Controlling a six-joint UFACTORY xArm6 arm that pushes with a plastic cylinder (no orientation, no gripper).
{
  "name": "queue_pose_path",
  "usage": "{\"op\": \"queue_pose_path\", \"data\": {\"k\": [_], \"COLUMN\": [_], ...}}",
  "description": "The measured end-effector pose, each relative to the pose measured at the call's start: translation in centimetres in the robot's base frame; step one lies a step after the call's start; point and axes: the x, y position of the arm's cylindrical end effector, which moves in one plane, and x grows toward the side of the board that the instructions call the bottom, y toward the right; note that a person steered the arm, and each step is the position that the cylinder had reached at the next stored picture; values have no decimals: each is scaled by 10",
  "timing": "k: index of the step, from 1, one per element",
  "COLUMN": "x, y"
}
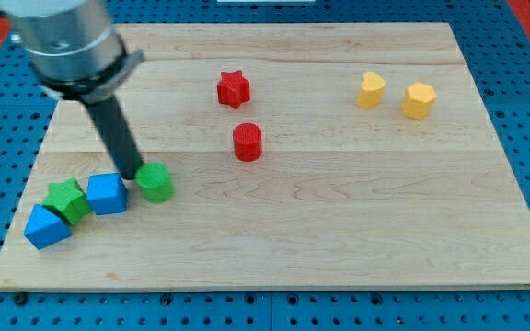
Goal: Push the green circle into the green star and triangle
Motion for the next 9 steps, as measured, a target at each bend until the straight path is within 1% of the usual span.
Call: {"op": "queue_pose_path", "data": {"k": [2,3,4,5,6,7,8,9], "x": [29,36,42,55,58,57,57,57], "y": [117,134,174,120,49,5,-15,-19]}}
